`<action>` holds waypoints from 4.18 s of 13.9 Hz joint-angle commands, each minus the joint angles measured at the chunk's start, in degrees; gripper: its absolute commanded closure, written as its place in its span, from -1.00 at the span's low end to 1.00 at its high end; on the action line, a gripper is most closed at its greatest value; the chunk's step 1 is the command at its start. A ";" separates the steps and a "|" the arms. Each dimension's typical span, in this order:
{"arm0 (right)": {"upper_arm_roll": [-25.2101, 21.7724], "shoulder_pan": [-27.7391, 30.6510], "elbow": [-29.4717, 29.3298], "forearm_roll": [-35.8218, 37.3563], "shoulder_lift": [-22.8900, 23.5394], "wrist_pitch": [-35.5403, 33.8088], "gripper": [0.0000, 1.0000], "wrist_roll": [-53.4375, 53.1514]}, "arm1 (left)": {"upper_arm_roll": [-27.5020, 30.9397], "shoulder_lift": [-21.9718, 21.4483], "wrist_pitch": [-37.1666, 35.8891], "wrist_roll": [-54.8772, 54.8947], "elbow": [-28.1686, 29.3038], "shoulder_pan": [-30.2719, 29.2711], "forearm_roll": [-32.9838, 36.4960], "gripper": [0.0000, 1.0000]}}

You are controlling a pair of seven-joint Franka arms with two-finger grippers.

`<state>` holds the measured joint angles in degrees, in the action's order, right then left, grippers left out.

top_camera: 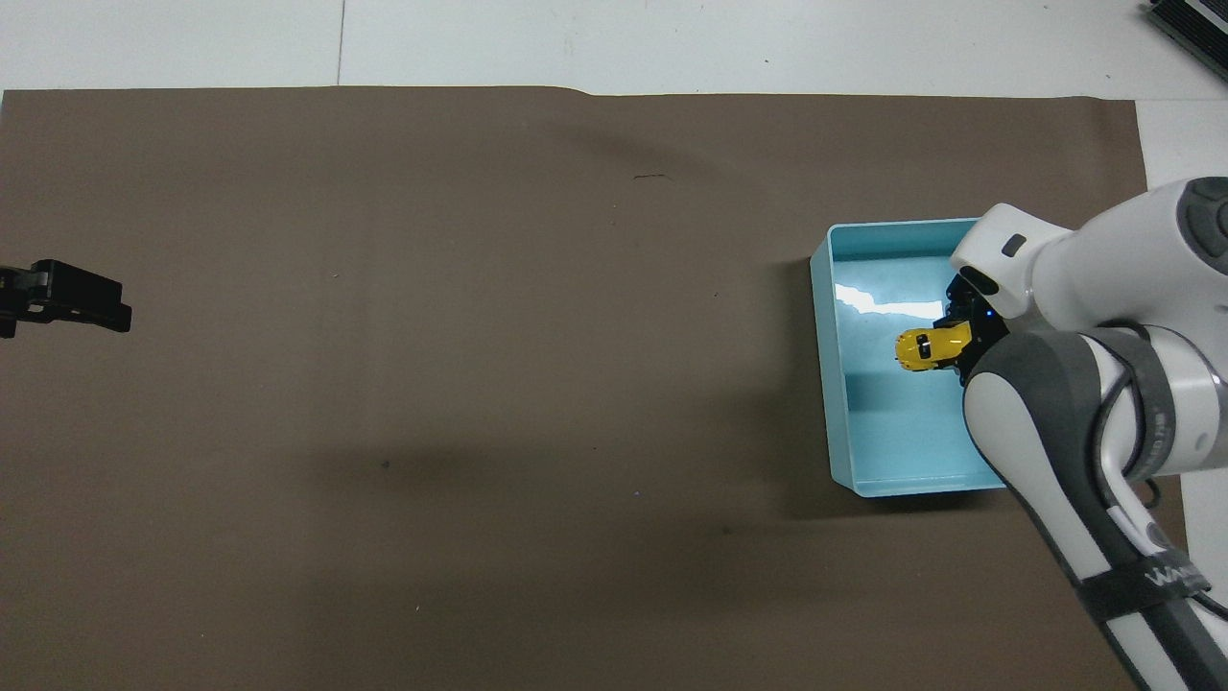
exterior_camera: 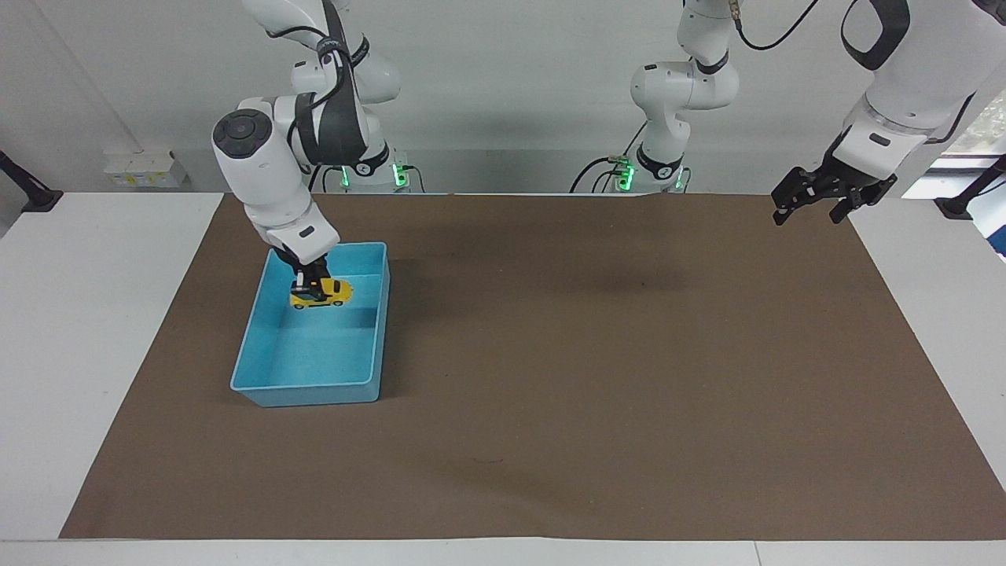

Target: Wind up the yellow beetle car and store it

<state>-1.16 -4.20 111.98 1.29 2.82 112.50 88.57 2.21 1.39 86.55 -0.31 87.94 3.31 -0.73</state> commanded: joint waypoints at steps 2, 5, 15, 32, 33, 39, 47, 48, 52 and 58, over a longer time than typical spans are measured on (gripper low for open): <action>0.55 2.17 5.87 -0.32 -2.99 4.03 0.80 3.10 | -0.27 -1.04 -0.86 -0.04 0.48 -0.41 0.99 -1.00; 0.55 2.17 8.34 -0.32 -2.99 7.21 0.80 2.84 | -0.27 -1.04 -0.95 0.05 0.48 -0.41 0.99 -1.00; 0.55 2.17 12.73 -0.41 -0.71 14.77 0.79 1.87 | -0.27 -1.04 -0.95 -0.04 0.48 -0.41 0.99 -1.00; 0.64 1.82 14.85 -0.32 2.28 21.63 -1.00 -2.69 | -0.27 -1.04 -0.86 -0.04 0.48 -0.41 0.99 -1.00; 0.72 1.74 13.72 -0.32 2.11 20.15 -1.00 -3.66 | -0.27 -1.04 -0.95 -0.04 0.48 -0.32 0.99 -1.00; 1.69 1.65 1.33 -0.41 0.27 3.09 -1.00 -17.52 | -0.27 -1.04 -0.95 -0.04 0.48 -0.41 0.99 -1.00; 1.69 2.52 -11.60 -0.23 -2.46 -10.54 -1.00 -40.90 | -0.27 -1.04 -0.86 -0.04 0.48 -0.32 0.99 -1.00; 1.60 2.61 -12.48 -0.32 -2.46 -10.80 -1.00 -44.41 | -0.27 -1.04 -0.86 -0.04 0.48 -0.41 0.99 -1.00; 1.95 2.53 -16.61 -0.41 -2.46 -15.02 -1.00 -68.04 | -0.27 -1.04 -0.86 -0.04 0.48 -0.41 0.99 -1.00; 1.25 2.70 -19.87 -0.76 -2.38 -17.66 -1.00 -89.69 | -0.27 -1.04 -0.95 -0.04 0.48 -0.41 0.99 -1.00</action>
<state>0.13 -2.36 93.30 1.20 -0.09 96.34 3.41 2.21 1.39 86.53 -0.31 87.94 3.31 -0.72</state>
